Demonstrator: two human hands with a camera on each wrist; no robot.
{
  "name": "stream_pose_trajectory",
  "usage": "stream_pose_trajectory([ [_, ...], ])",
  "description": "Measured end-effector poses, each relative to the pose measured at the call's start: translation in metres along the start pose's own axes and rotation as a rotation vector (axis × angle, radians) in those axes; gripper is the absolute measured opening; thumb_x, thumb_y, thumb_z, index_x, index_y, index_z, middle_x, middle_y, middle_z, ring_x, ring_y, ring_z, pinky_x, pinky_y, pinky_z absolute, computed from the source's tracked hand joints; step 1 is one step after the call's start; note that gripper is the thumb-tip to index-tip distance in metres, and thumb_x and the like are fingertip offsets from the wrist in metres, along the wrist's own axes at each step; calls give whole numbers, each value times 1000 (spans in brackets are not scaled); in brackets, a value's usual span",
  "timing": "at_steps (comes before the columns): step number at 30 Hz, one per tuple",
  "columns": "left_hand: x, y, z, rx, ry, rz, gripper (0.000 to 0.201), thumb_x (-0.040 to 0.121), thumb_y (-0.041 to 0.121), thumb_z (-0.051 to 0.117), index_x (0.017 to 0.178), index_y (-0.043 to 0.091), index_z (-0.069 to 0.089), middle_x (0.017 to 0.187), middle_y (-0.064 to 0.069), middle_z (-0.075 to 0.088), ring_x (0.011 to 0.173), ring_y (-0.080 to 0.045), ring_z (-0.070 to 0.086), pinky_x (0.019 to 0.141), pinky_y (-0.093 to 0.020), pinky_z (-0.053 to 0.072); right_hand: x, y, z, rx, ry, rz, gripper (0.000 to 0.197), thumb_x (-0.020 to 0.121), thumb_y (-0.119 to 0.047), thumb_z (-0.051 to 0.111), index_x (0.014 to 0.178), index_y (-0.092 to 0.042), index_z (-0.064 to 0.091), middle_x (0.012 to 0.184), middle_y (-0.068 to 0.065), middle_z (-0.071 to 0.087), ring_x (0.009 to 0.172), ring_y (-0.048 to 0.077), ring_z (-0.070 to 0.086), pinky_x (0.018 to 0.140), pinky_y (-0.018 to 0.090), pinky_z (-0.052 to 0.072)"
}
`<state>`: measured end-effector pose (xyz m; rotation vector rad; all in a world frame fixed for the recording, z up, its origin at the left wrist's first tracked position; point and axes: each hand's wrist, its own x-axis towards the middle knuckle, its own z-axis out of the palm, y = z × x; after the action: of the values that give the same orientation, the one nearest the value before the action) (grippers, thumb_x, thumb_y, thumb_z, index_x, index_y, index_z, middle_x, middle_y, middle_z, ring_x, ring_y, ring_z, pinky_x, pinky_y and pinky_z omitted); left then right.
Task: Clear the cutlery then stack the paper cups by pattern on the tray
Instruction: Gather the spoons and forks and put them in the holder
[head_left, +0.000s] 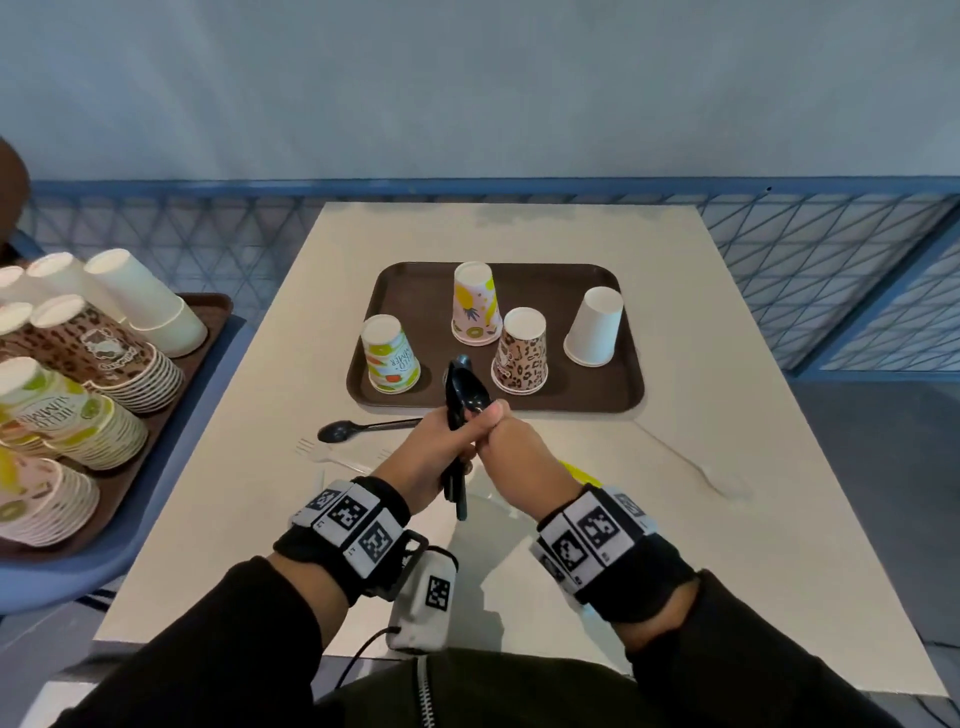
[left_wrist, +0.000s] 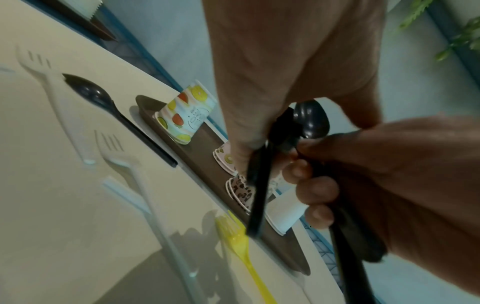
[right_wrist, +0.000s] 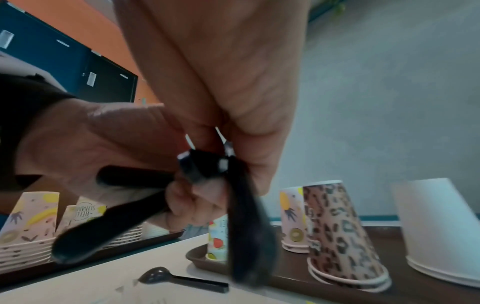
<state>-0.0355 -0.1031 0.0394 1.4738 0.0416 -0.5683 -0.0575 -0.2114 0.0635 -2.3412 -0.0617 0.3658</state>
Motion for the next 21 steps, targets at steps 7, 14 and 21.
stream_pose_trajectory([
  [7,-12,-4,-47,-108,158,-28,22,93,29,52,90,8,58,77,-8,57,75,-20,54,69,-30,42,2,-41,44,-23,31,-65,28,94,-4,36,120,5,41,114,24,58,105,36,56,77,31,37],
  [14,-17,-3,-100,-26,299,51,23,96,28,45,84,11,55,69,-3,61,65,-16,58,62,-25,46,9,-32,76,-48,138,-36,20,91,-16,47,98,-3,61,102,17,61,96,31,57,82,35,38],
  [21,-23,3,-141,31,201,58,18,94,13,49,77,13,47,45,6,33,35,-8,33,49,-25,44,-8,-9,121,-493,-137,-17,23,82,-17,57,105,-13,56,114,10,54,106,28,53,80,33,37],
])
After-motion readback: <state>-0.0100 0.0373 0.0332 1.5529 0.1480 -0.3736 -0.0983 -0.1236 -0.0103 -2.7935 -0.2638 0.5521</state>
